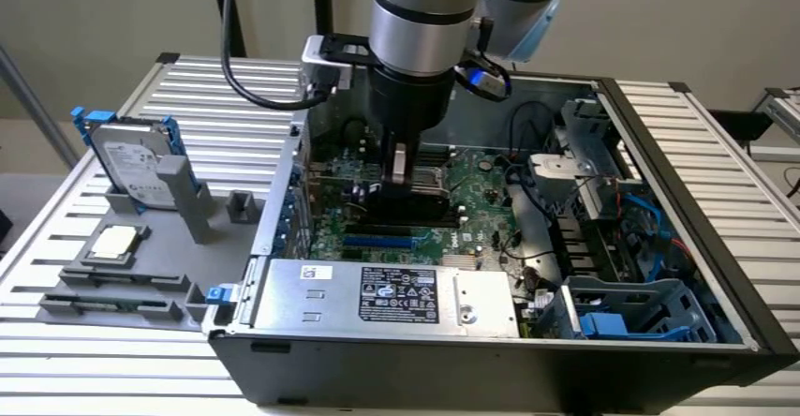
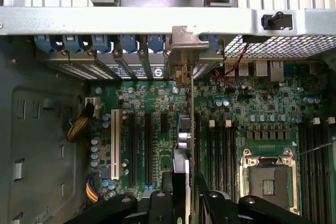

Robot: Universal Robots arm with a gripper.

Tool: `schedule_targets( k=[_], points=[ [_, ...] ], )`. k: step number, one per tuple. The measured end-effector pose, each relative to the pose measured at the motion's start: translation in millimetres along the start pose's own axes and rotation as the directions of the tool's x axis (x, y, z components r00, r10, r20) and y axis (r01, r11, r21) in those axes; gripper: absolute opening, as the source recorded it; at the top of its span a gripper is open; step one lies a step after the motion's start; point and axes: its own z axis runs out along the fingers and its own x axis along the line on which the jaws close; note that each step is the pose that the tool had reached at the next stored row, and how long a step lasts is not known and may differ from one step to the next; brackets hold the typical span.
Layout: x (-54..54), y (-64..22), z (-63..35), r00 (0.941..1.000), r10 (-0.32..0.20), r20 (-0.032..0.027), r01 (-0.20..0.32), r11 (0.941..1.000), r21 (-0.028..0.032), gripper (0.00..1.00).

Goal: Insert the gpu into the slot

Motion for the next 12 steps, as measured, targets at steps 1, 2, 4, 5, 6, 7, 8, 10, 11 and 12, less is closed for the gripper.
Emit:
schedule_targets(
  k=[1,2,4,5,6,7,8,10,11,12],
  points=[
    [0.1,-0.1,1.6,1.0000,0.001,-0.0001,-0.001,1.0000,-0.0008,0.26],
    [0.1,-0.2,3.1,1.0000,0.001,0.0000,-0.001,1.0000,-0.0021,0.26],
    [0.2,-0.4,5.6,1.0000,0.003,-0.0002,-0.003,1.0000,-0.0061,0.26],
    [0.3,-0.4,6.9,1.0000,0.004,-0.0002,-0.004,1.0000,-0.0082,0.26],
    [0.3,-0.5,8.3,1.0000,0.004,-0.0003,-0.004,0.9999,-0.0100,0.26],
    [0.4,-0.6,9.9,1.0000,0.004,-0.0004,-0.004,0.9999,-0.0114,0.26],
    [0.4,-0.6,11.5,1.0000,0.005,-0.0005,-0.005,0.9999,-0.0120,0.26],
    [0.6,-0.9,15.2,1.0000,0.005,-0.0004,-0.005,0.9999,-0.0127,0.26],
    [0.7,-1.0,17.0,1.0000,0.005,-0.0005,-0.005,0.9999,-0.0133,0.26],
    [0.8,-1.1,19.0,1.0000,0.005,-0.0005,-0.005,0.9999,-0.0136,0.26]
  ],
)
